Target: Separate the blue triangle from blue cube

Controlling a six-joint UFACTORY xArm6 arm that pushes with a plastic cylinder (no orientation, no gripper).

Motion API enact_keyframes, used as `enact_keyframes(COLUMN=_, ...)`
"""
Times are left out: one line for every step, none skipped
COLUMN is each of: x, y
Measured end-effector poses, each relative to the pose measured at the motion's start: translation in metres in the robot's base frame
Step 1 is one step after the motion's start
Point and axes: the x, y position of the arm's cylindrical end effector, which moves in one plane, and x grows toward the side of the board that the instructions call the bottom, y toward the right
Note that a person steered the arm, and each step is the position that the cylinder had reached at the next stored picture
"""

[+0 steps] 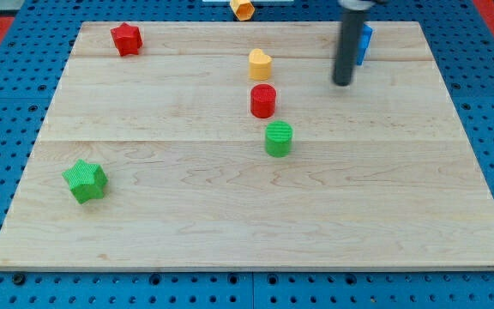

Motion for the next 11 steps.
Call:
enact_keyframes(x=-0.057, y=0.041)
enact_keyframes(x=-0.083, y=0.001)
enact_keyframes(x=-0.095, y=-0.01)
enact_keyframes(x=-0.116, y=0.043)
enact_keyframes(x=-0.132, y=0.037)
enact_keyframes(x=-0.13, y=-0.02)
enact_keyframes(x=-0.129, y=-0.084)
enact_keyframes(x=-0.087, y=-0.127)
enact_keyframes(x=-0.047, y=-0.165)
enact_keyframes(x=-0.093, y=-0.116)
enact_keyframes(x=-0.12, y=-0.142)
